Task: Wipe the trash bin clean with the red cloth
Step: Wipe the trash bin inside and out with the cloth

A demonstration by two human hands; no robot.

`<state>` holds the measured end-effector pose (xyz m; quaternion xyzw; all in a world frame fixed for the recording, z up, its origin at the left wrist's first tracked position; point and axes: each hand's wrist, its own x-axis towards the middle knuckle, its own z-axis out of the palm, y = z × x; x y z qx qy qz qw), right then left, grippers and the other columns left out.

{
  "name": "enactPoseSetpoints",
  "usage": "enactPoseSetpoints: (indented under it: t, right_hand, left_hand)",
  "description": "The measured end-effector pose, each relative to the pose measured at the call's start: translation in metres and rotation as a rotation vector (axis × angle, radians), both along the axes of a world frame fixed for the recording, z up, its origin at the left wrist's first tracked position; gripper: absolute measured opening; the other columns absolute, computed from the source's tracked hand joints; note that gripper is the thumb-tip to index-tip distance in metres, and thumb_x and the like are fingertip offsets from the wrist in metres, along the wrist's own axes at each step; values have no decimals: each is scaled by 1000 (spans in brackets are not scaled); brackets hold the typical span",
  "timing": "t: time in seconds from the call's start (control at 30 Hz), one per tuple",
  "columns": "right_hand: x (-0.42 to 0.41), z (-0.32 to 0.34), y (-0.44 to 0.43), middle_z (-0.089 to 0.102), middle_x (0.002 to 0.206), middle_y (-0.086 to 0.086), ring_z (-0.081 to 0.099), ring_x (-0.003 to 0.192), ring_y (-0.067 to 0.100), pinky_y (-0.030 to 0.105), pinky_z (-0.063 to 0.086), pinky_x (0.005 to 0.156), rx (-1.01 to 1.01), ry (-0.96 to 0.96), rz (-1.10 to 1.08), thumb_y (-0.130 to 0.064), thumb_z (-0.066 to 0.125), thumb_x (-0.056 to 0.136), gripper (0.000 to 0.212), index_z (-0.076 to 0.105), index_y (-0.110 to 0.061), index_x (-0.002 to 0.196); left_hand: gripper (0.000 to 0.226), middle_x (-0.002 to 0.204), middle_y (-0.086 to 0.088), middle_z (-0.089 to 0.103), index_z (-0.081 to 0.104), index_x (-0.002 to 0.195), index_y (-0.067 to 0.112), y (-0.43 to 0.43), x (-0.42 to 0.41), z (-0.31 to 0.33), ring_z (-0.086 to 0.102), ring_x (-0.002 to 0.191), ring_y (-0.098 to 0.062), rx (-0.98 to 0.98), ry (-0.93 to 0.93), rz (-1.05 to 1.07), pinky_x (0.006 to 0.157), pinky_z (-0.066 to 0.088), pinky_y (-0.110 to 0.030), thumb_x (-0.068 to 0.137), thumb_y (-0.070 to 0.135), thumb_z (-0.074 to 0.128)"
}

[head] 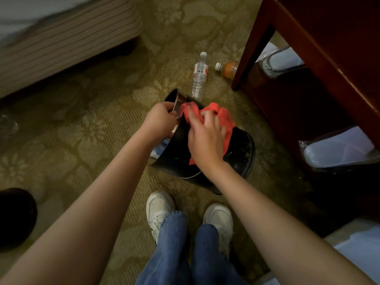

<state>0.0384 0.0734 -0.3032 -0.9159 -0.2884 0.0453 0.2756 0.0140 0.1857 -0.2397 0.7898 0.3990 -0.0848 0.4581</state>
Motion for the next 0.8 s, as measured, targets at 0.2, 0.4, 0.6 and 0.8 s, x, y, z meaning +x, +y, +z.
enactPoseSetpoints:
  t: [0.2,0.4,0.6,0.8]
  right_hand:
    - [23,3,-4,46,115,4,41,111,25,41,31,90,-63,66,-37,-16,45,93,49,43,-31,139]
    - [-20,1,-16,54,109,7,50,100,27,44,38,80,21,-52,13,-20,34,78,56,54,-25,131]
    - [-17,-12,-34,54,117,8,49,104,27,44,40,85,-1,-135,93,-15,41,82,56,48,-26,137]
    - [2,-20,-51,53,108,6,50,102,28,44,38,88,-20,-4,-119,-12,51,86,49,53,-26,133]
  left_hand:
    - [32,103,-18,64,58,122,6,-9,6,2,58,105,-40,27,0,-22,80,48,-37,96,7,40]
    - [30,101,-15,66,61,119,12,-5,5,-2,63,93,-31,52,23,-11,82,54,-39,95,10,41]
    - [30,103,-16,66,62,117,10,-9,5,-1,63,98,-33,45,21,-25,89,52,-44,95,11,42]
    - [32,97,-12,64,59,122,7,-13,8,-1,58,77,-23,39,-1,-66,70,43,-27,98,9,39]
